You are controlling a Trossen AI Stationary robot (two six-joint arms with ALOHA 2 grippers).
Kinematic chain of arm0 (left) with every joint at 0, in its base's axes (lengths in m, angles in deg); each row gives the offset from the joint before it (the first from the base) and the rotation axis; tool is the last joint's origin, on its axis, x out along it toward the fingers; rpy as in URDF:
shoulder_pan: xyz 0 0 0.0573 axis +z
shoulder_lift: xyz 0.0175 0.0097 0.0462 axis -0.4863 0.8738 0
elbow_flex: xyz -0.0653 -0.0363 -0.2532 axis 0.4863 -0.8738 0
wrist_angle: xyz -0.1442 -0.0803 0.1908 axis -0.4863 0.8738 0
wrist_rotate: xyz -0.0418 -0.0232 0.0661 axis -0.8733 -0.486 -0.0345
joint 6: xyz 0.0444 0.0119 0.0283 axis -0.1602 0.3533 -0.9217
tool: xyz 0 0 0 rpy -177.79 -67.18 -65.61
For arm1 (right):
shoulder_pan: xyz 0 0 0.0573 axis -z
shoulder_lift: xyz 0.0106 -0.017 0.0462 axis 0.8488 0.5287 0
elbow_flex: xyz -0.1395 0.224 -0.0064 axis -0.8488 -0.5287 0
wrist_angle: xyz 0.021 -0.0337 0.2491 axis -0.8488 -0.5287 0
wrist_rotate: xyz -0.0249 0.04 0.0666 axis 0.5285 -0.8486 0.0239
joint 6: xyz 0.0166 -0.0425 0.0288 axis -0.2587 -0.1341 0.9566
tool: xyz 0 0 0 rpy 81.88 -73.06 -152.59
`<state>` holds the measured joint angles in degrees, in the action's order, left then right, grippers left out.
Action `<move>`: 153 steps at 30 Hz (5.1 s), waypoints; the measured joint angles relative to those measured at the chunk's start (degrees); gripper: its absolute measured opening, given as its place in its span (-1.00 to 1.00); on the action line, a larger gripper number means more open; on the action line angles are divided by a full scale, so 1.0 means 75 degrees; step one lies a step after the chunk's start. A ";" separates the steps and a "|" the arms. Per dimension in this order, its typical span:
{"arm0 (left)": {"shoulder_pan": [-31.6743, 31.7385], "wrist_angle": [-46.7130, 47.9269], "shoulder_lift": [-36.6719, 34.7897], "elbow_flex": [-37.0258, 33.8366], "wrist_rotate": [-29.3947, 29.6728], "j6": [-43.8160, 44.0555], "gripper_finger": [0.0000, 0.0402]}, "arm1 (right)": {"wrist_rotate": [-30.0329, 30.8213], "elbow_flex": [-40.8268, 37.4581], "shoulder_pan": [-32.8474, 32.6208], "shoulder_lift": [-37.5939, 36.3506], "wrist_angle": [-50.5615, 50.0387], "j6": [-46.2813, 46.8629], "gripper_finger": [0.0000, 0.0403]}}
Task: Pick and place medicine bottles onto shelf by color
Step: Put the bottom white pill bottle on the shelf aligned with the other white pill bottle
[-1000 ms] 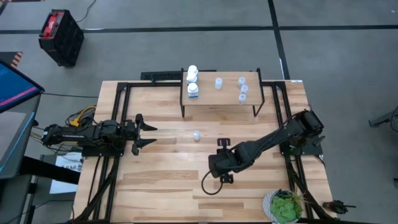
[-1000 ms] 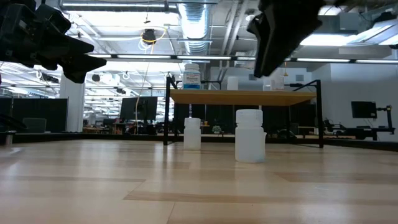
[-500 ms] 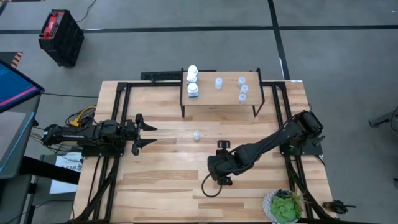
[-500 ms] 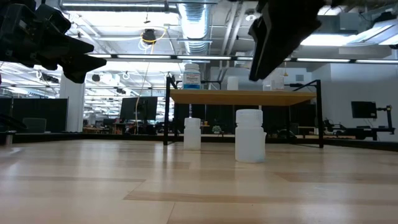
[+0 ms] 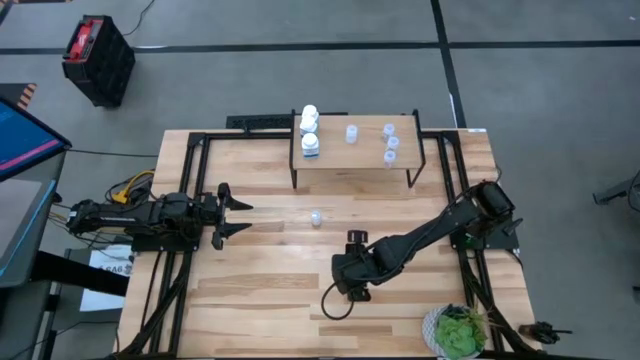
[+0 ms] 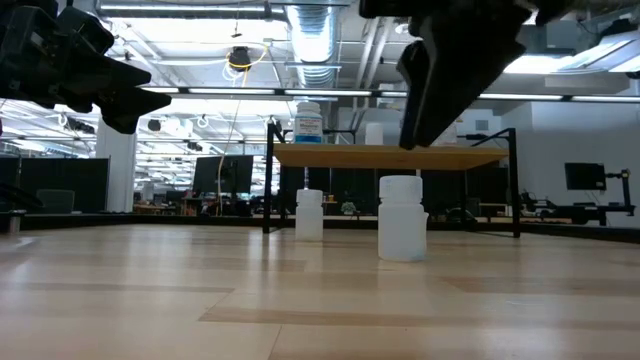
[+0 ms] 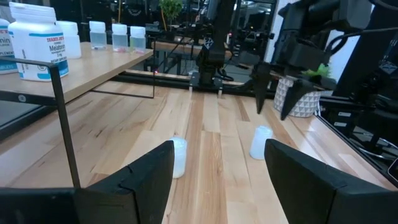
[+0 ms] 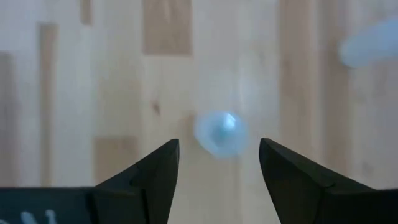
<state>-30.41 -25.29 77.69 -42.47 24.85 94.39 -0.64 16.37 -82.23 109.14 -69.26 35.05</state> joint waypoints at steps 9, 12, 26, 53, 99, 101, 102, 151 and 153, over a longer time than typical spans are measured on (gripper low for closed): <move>-0.0001 -0.0002 0.0041 -0.0001 0.0002 0.0002 0.18 | -0.0160 0.0018 0.0258 0.0408 -0.0120 -0.0030 0.21; -0.0001 -0.0002 0.0057 -0.0001 -0.0003 0.0000 0.18 | -0.0186 -0.0002 0.0340 0.0459 -0.0126 -0.0026 0.21; 0.0001 0.0000 0.0099 -0.0001 -0.0003 0.0000 0.18 | -0.0181 0.0007 0.0344 0.0444 0.0202 -0.0200 0.21; -0.0001 -0.0003 0.0099 -0.0001 0.0003 0.0001 0.18 | -0.0181 0.0007 0.0604 0.0683 0.0036 -0.0283 0.21; -0.0001 -0.0003 0.0099 -0.0001 0.0000 0.0000 0.18 | -0.0158 0.4628 0.3541 0.0310 -0.4606 -0.2429 -0.30; -0.0001 -0.0003 0.0102 -0.0001 0.0000 0.0000 0.18 | -0.0158 0.4707 0.3956 0.0319 -0.4611 -0.2491 -0.27; -0.0001 0.0000 0.0099 -0.0001 0.0000 0.0002 0.18 | -0.0158 0.4722 0.4164 0.0319 -0.4617 -0.2494 -0.26; -0.0001 -0.0003 0.0102 -0.0001 0.0000 0.0000 0.18 | -0.1431 0.4722 0.6526 0.0549 -0.4018 -0.3564 0.02; 0.0000 -0.0001 0.0099 -0.0001 0.0000 0.0003 0.18 | -0.1431 0.4722 0.6526 0.0549 -0.4018 -0.3564 0.06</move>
<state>-30.41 -25.30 78.43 -42.48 24.85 94.41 -11.37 51.79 -33.29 113.25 -99.39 8.32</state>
